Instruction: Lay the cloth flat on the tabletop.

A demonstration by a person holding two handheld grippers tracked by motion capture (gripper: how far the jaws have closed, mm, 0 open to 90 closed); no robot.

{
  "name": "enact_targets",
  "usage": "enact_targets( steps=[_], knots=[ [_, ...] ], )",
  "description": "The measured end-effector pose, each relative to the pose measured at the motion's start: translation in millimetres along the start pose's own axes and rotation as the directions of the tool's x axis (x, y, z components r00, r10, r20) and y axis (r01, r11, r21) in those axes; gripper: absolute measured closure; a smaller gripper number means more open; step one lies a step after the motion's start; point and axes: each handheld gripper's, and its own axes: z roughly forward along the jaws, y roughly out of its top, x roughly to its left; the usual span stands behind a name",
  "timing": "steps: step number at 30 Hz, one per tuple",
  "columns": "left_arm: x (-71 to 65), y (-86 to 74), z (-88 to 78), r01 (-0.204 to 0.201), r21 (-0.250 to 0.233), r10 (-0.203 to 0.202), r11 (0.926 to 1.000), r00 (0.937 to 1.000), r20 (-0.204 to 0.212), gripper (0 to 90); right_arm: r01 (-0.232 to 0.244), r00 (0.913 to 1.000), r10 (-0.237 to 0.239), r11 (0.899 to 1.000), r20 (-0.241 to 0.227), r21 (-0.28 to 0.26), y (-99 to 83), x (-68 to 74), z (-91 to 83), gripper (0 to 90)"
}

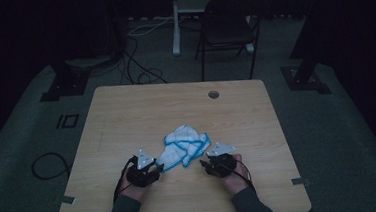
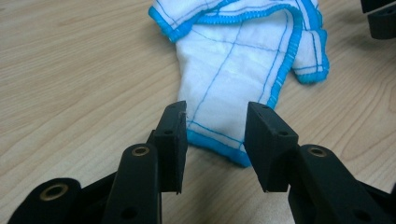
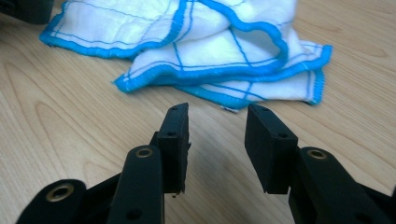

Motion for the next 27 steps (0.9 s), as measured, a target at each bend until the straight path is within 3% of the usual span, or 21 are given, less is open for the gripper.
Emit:
enact_targets(
  steps=[19,20,23,27],
  knots=[
    [-10.5,-6.5,5.9,-0.030,0.026,0.029,0.9992,0.9993,0.025,61.2,0.024,0.9976,-0.023,1.000,-0.065,0.017,20.2,28.1,30.8,57.5],
    [-11.3,-6.3,6.4,-0.034,0.029,0.034,0.9990,0.9991,0.027,60.8,0.025,0.9979,-0.024,0.999,-0.061,0.024,20.9,29.1,33.0,60.9],
    [-13.7,-4.9,7.4,-0.043,0.025,0.043,0.9987,0.9986,0.030,59.9,0.035,0.9990,-0.035,0.999,-0.027,0.025,22.5,29.8,36.0,81.8],
    [-17.9,-1.5,11.2,-0.068,0.023,0.067,0.9974,0.9973,0.028,58.2,0.027,0.9996,-0.027,1.000,-0.012,0.006,26.9,25.2,31.7,87.4]
  ],
)
